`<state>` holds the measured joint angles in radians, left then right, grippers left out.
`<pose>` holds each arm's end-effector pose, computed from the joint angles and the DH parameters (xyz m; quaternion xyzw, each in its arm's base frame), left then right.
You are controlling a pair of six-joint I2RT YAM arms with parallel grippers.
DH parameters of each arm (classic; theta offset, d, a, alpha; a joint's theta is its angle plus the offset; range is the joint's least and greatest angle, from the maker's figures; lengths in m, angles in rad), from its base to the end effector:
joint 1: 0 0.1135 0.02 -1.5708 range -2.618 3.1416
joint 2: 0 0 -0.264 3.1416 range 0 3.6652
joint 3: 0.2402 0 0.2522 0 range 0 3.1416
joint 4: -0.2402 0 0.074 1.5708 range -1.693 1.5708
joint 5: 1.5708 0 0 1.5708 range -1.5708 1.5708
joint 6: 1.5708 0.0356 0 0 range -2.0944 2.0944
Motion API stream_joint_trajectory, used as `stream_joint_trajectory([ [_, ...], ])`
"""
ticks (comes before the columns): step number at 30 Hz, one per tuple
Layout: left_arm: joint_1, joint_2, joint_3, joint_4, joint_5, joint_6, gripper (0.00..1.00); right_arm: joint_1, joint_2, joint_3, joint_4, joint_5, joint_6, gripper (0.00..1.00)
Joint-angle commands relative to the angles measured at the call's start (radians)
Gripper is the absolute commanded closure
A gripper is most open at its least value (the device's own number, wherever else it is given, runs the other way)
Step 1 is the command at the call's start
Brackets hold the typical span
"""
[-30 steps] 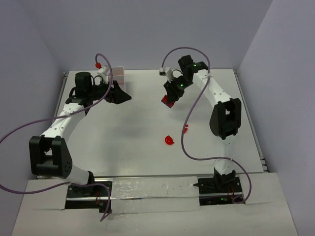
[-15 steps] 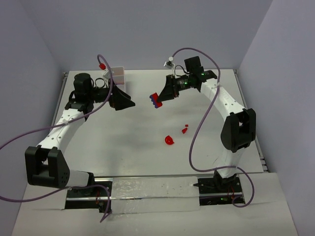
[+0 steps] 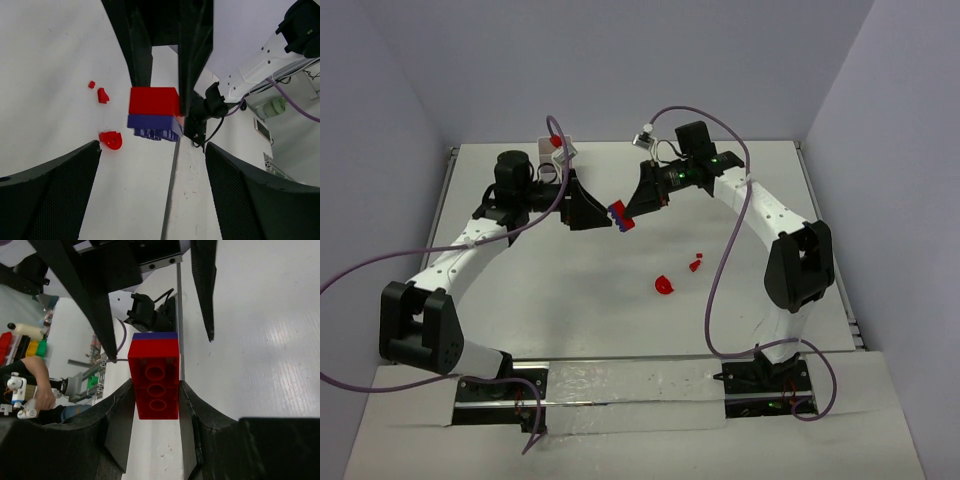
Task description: Sort the legos into containers by color
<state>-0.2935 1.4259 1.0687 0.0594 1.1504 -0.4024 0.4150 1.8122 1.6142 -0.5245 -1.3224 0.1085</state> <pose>0.2940 -0.1228 0.3193 0.2861 0.6914 -0.5813 0.3197 0.3495 0.1917 0.3258 -0.3596 0.6723 0.6246 0.1689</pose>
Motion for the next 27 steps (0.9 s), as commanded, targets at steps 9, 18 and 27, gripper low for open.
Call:
stream_joint_trajectory([
  [9,-0.006,0.022,0.032,0.142,0.069,-0.094,0.21,0.028,-0.048,0.046,-0.06,-0.034,-0.075,1.0],
  [18,-0.012,0.042,0.032,0.188,0.09,-0.126,0.33,0.036,-0.026,0.088,-0.114,-0.041,-0.097,1.0],
  [27,-0.018,0.045,0.026,0.227,0.098,-0.154,0.38,0.045,-0.008,0.117,-0.175,-0.037,-0.168,1.0],
])
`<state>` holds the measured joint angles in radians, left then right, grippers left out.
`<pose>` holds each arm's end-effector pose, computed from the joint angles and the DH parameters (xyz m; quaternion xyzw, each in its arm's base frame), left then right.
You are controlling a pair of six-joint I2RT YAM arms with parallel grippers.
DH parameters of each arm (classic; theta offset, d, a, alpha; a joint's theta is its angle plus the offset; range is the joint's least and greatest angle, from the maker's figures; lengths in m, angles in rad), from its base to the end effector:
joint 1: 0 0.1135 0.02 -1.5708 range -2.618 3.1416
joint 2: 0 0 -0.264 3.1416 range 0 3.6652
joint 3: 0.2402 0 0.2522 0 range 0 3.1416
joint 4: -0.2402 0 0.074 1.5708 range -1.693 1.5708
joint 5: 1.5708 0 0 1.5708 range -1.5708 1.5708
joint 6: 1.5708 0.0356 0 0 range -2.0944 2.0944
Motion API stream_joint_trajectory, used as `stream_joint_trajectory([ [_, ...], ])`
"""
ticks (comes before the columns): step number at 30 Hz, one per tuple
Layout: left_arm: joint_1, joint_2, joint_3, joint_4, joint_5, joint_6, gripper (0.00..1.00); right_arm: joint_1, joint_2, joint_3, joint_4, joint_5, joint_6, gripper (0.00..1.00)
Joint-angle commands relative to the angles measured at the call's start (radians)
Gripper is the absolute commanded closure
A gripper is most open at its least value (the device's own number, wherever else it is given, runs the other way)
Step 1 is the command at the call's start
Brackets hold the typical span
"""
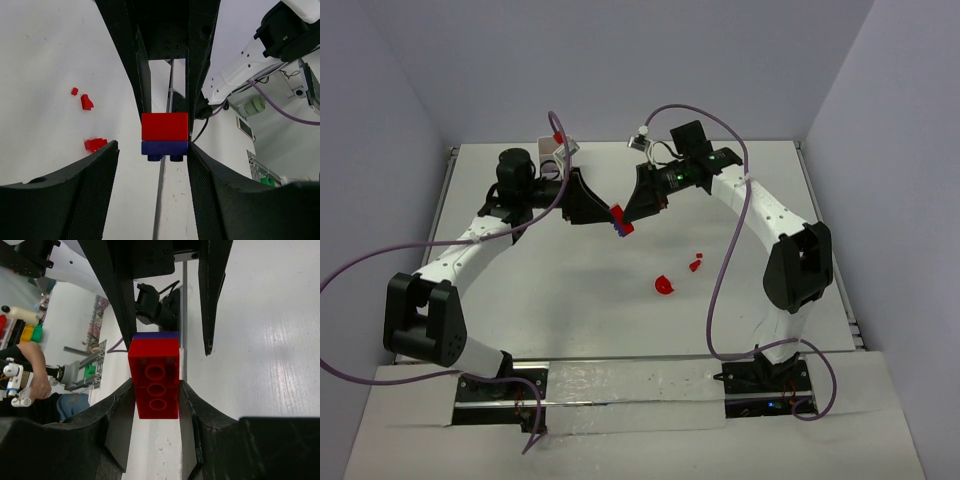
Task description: Sort the legos into containers by color
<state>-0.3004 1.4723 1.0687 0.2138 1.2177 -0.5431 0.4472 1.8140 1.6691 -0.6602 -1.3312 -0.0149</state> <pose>0.3031 -0.1289 0.3189 0.2850 0.6718 -0.6162 0.2962 0.3383 0.2006 0.3343 -0.3916 0.6574 0.6225 0.1641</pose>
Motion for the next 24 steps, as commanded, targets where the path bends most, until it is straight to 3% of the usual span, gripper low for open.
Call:
stream_joint_trajectory([
  [1,-0.011,0.0,0.025,0.073,0.032,-0.012,0.4,0.013,-0.009,0.064,-0.038,-0.027,-0.045,1.0],
  [6,-0.012,0.0,0.022,0.071,0.04,-0.007,0.64,0.013,-0.012,0.066,-0.031,-0.021,-0.035,1.0],
  [8,-0.014,0.004,0.025,0.064,0.046,0.001,0.84,0.015,-0.012,0.069,-0.027,-0.01,-0.026,0.95],
  [9,-0.014,0.005,0.026,0.054,0.045,0.008,0.88,0.014,-0.012,0.069,-0.022,0.0,-0.016,0.88],
  [10,-0.016,0.005,0.03,0.037,0.043,0.021,0.99,0.013,-0.013,0.069,-0.021,0.012,-0.006,0.75],
  [12,-0.019,0.008,0.039,0.002,0.039,0.045,1.0,0.016,-0.015,0.067,-0.018,0.026,0.001,0.51],
  [14,-0.021,0.008,0.042,-0.005,0.04,0.047,1.0,0.018,-0.018,0.066,-0.02,0.035,-0.001,0.44],
  [20,-0.029,0.009,0.048,-0.032,0.037,0.065,1.0,0.023,-0.012,0.077,-0.042,0.045,-0.025,0.44],
  [24,-0.029,0.008,0.045,-0.028,0.034,0.065,1.0,0.025,-0.013,0.073,-0.042,0.057,-0.03,0.67],
])
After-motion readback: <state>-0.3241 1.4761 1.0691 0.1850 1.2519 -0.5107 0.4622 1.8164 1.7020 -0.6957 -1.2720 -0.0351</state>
